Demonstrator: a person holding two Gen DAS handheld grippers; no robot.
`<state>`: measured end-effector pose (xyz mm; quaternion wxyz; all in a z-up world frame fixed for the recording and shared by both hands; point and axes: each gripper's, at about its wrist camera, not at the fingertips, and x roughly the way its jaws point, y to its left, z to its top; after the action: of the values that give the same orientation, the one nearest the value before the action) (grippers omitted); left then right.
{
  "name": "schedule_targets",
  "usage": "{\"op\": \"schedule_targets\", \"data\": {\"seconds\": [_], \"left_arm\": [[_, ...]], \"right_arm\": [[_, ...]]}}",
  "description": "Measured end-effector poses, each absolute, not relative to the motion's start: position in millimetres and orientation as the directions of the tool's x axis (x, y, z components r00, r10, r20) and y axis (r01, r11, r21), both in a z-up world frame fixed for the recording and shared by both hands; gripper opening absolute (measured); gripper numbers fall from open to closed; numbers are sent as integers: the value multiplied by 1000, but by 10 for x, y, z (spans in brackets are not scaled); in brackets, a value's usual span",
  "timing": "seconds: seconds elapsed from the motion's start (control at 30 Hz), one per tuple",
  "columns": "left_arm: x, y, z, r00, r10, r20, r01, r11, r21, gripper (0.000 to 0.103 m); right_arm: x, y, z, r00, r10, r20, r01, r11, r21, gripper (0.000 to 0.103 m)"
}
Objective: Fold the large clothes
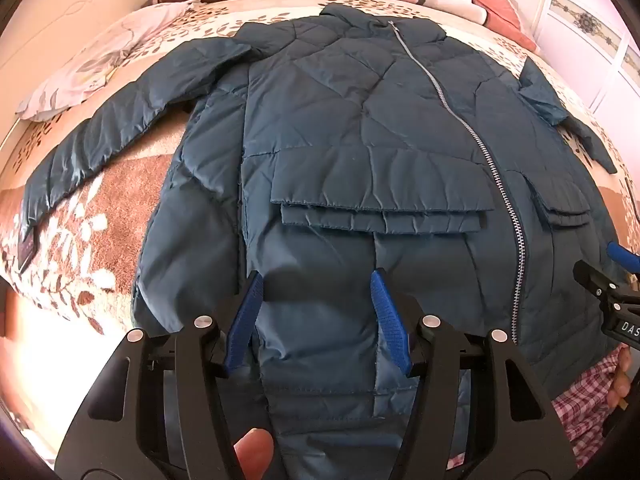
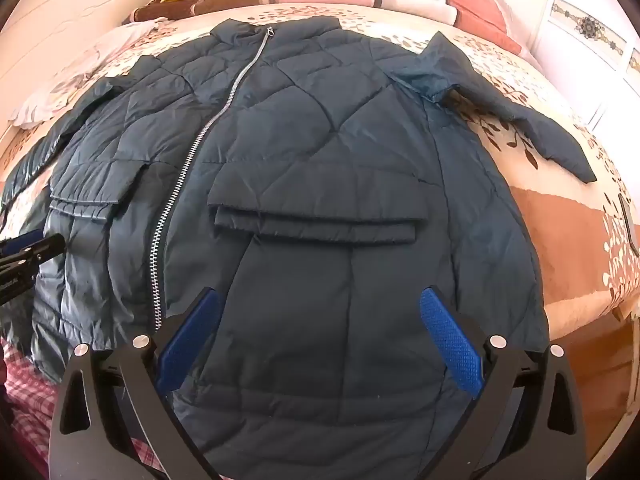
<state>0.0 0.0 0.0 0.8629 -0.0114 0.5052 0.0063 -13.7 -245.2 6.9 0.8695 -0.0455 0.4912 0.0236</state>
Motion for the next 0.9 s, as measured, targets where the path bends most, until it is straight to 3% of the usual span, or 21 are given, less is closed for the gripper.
{"op": "schedule_targets", "data": {"seconds": [0.9], "left_arm": [[-13, -14, 20, 489, -1, -872, -32, 999, -19, 58]], "right_arm": [[-104, -2484, 13, 509, -1, -861, -88, 995, -53, 97]]}}
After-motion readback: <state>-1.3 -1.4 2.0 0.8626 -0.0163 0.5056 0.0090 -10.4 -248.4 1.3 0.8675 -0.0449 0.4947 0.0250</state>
